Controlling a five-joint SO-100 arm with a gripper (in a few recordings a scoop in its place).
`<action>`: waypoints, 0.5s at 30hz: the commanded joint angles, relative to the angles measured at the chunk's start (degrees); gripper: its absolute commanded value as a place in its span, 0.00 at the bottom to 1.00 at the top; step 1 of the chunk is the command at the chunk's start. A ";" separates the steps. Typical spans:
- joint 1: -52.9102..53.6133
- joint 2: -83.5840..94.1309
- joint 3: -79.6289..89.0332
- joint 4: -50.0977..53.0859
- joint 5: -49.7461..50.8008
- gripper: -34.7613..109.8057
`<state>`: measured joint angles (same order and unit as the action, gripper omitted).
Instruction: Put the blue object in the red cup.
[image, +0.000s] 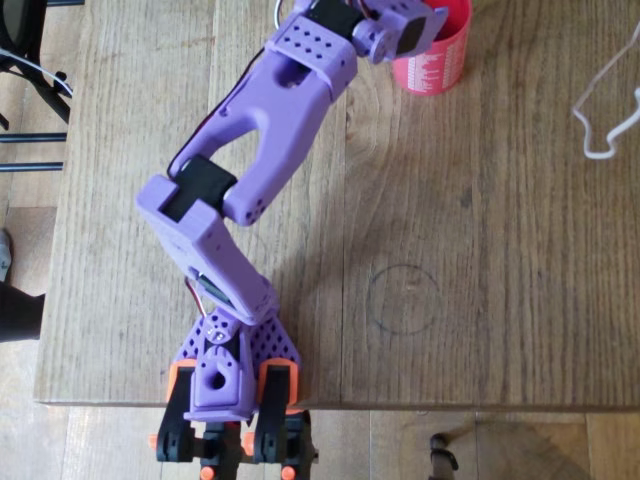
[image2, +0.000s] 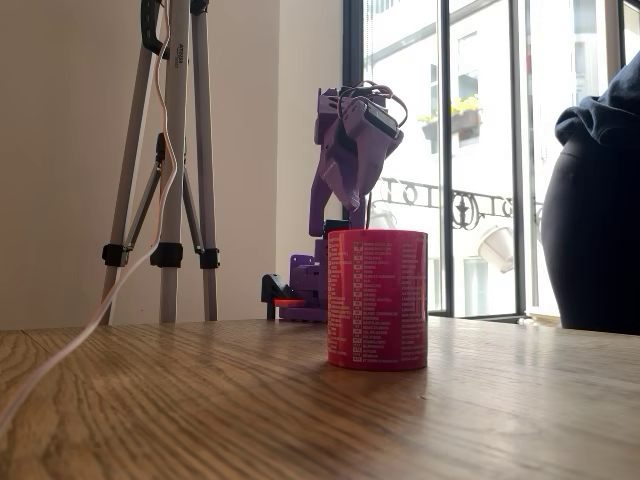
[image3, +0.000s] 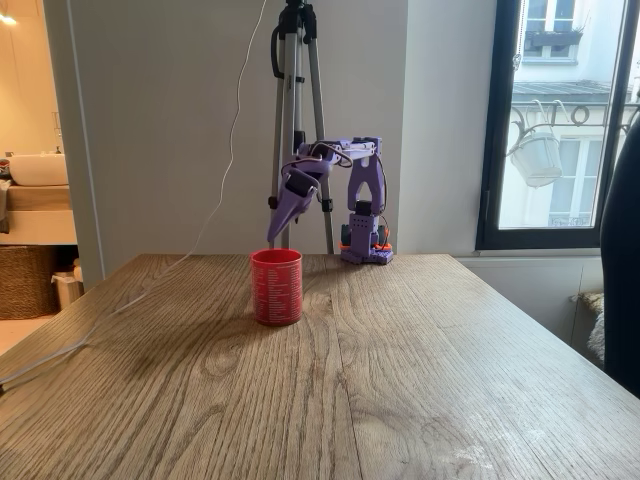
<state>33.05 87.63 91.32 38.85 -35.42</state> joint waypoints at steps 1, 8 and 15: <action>-1.49 6.68 -5.19 -0.53 2.37 0.24; -14.77 21.18 -3.69 -2.20 15.29 0.24; -28.83 42.71 4.57 -2.02 20.57 0.24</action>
<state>10.28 114.17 92.99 37.27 -16.26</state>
